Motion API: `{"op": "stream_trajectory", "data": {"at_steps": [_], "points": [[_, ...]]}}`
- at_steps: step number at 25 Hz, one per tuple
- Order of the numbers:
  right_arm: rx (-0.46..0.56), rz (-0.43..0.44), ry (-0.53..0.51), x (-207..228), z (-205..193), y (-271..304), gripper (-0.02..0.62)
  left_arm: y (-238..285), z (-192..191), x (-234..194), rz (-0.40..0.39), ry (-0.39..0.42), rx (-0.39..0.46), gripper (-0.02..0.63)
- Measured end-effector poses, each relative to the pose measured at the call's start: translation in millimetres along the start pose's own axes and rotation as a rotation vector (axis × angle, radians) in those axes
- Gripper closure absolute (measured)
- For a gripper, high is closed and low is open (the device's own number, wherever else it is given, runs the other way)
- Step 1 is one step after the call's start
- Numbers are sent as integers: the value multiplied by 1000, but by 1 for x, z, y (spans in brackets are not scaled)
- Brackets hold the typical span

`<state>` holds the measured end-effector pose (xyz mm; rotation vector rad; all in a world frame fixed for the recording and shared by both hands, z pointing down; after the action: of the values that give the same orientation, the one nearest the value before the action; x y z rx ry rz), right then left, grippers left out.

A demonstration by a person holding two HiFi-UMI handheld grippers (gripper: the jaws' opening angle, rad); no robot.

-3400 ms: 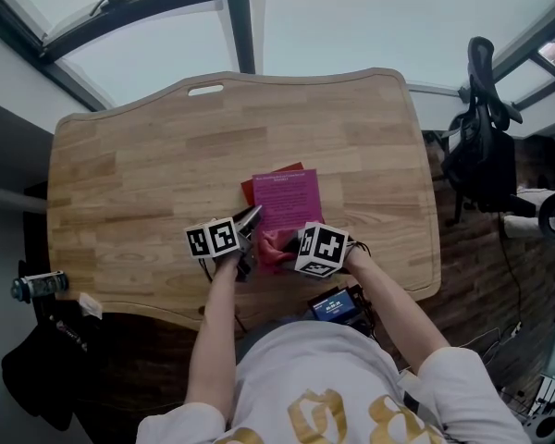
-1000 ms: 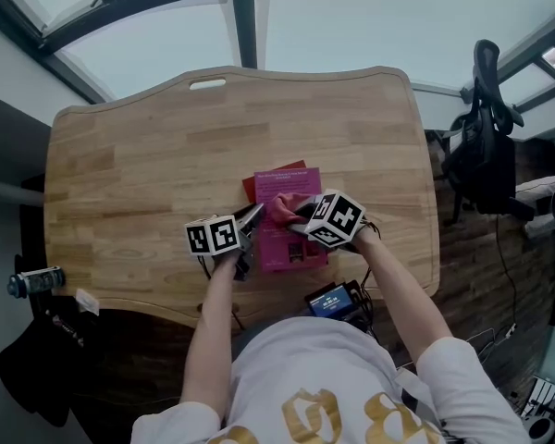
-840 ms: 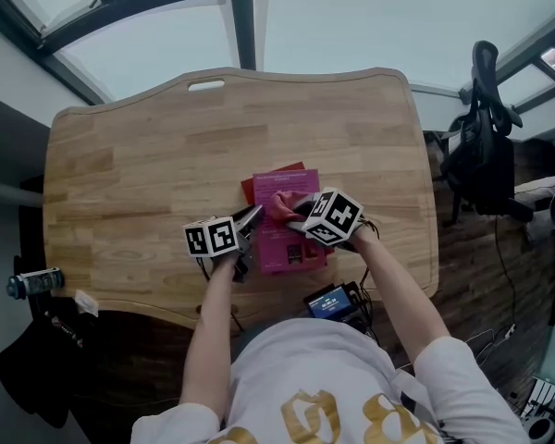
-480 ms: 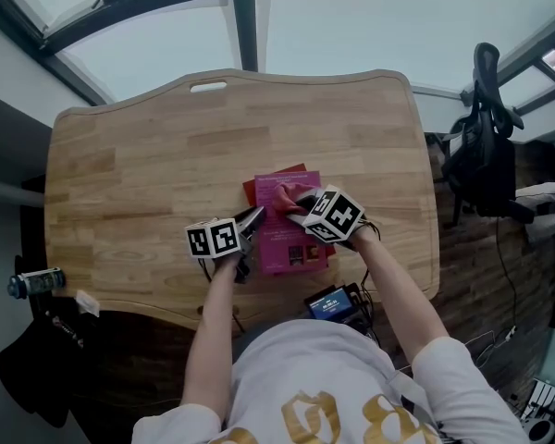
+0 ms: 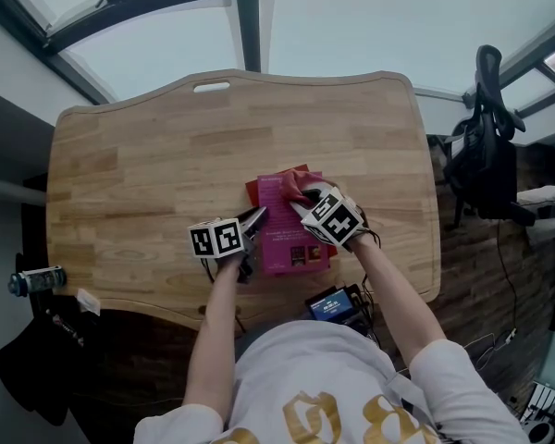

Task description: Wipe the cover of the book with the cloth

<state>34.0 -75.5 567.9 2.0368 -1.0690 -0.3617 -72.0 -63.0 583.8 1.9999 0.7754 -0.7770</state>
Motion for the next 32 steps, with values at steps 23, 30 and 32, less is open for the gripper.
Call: {"op": "stream_trajectory", "data": {"at_steps": [23, 30, 32], "points": [[207, -287, 70, -22, 7, -64, 525, -27, -3, 20, 182, 209, 60, 523], [290, -318, 60, -30, 12, -89, 525, -60, 22, 42, 439, 530, 230, 538], [332, -324, 67, -32, 18, -100, 525, -68, 26, 54, 466, 560, 287, 538]]}}
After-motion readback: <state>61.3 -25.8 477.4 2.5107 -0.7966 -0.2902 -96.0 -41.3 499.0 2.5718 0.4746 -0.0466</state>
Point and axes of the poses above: the fingertips, and each gripper's own axes: y forward along the fingers, x to its right, z out of its top, the point moved 3 cm from there along -y, backward along the fingers, and after that the axes turned 3 degrees about x, right-handed, at the moved point
